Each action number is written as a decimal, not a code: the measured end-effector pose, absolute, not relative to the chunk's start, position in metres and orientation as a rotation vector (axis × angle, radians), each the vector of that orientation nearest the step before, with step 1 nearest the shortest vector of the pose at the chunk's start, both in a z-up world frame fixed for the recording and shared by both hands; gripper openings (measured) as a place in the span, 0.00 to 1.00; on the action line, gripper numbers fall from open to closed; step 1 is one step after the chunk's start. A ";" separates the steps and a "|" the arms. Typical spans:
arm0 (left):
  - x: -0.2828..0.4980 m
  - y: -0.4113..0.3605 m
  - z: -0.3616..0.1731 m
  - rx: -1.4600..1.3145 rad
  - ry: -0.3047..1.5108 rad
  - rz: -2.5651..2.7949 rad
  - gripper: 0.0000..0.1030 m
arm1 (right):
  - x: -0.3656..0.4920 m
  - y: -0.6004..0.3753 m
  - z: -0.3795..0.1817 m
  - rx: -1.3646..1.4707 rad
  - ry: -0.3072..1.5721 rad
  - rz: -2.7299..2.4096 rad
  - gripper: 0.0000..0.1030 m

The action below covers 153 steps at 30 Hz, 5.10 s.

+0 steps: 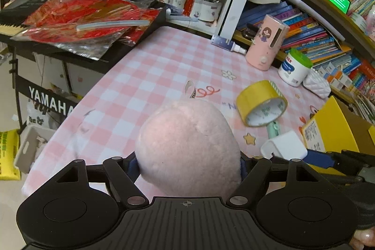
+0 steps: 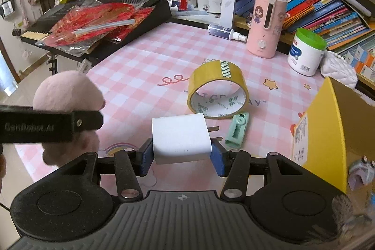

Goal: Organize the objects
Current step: 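Carry the white charger and pink pig plush toward the yellow box, then lower the white charger and pig plush into the yellow box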

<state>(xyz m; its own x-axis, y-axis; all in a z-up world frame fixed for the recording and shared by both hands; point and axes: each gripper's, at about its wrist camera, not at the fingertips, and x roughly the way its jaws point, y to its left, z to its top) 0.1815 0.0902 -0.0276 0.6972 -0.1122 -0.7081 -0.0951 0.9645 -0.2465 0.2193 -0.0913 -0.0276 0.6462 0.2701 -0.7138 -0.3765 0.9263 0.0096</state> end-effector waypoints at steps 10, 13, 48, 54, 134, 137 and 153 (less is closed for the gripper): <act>0.133 0.094 -0.027 -0.275 0.794 -0.048 0.73 | 0.177 -0.087 -0.028 -0.127 0.806 0.332 0.46; 0.117 0.096 -0.027 -0.275 0.793 -0.057 0.73 | 0.159 -0.085 -0.030 -0.126 0.811 0.324 0.46; -0.010 0.073 -0.032 -0.186 0.840 -0.233 0.73 | -0.004 -0.109 -0.043 0.001 0.855 0.178 0.46; -0.009 0.058 -0.034 -0.164 0.852 -0.301 0.73 | -0.016 -0.124 -0.044 0.029 0.863 0.112 0.46; 0.159 -0.208 0.026 0.081 0.549 -0.548 0.74 | 0.125 -0.379 0.042 -0.007 0.546 -0.114 0.46; 0.172 -0.215 0.017 0.101 0.583 -0.523 0.74 | 0.145 -0.382 0.033 -0.039 0.576 -0.075 0.46; 0.211 -0.244 -0.021 0.205 0.744 -0.441 0.75 | 0.237 -0.379 -0.015 -0.304 0.771 0.125 0.46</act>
<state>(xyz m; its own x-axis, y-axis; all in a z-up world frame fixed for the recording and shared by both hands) 0.2108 -0.2437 -0.0211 0.6504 -0.3137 -0.6918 0.4563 0.8894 0.0257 0.2366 -0.3791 -0.0146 0.7127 0.0010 -0.7015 -0.2216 0.9491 -0.2237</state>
